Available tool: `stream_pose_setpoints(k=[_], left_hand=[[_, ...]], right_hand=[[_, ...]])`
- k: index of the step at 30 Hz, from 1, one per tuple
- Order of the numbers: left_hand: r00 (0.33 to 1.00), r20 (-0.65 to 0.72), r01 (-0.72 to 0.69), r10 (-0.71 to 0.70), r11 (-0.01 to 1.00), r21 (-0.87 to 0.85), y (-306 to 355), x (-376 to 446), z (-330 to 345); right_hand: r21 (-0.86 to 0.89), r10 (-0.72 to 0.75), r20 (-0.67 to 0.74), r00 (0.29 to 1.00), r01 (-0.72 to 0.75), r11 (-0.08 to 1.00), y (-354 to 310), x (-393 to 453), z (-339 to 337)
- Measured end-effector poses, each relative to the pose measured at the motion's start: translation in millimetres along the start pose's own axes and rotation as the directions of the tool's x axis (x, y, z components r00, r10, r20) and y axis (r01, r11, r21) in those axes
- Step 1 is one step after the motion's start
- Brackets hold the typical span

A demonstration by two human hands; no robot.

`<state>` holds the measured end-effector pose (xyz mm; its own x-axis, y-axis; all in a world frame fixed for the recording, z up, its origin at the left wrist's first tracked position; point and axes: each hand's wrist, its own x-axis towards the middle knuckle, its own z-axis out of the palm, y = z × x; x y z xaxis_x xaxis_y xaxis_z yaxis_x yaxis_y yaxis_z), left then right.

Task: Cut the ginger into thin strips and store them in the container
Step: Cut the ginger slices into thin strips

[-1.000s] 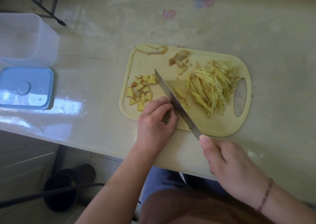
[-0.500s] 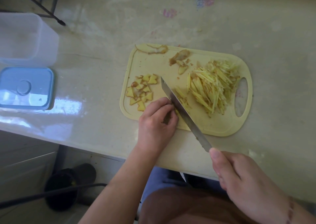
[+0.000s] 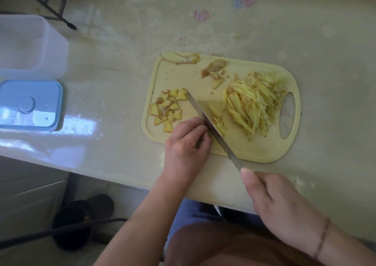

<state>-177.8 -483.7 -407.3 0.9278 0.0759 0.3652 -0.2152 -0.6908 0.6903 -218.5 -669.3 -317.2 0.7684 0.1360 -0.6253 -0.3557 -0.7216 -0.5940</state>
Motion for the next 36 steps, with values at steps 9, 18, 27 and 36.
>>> stream_pose_setpoints(k=[9,18,27,36], left_hand=[[0.999,-0.043,0.001,-0.001,1.0,0.001,1,-4,-4],[1.0,-0.011,-0.021,0.022,0.999,0.034,1,-2,-2],[1.0,-0.014,-0.008,0.008,1.0,0.028,1,-2,-2],[1.0,-0.02,-0.024,0.024,1.0,0.019,-2,-2,-1]], right_hand=[[0.062,0.001,-0.005,1.0,-0.001,0.998,1,-10,-7],[0.012,-0.017,0.0,1.0,0.017,1.0,1,-12,-3],[-0.019,-0.024,0.01,1.0,0.024,1.0,3,-12,-3],[-0.033,-0.041,-0.013,0.999,0.041,0.999,3,-3,4]])
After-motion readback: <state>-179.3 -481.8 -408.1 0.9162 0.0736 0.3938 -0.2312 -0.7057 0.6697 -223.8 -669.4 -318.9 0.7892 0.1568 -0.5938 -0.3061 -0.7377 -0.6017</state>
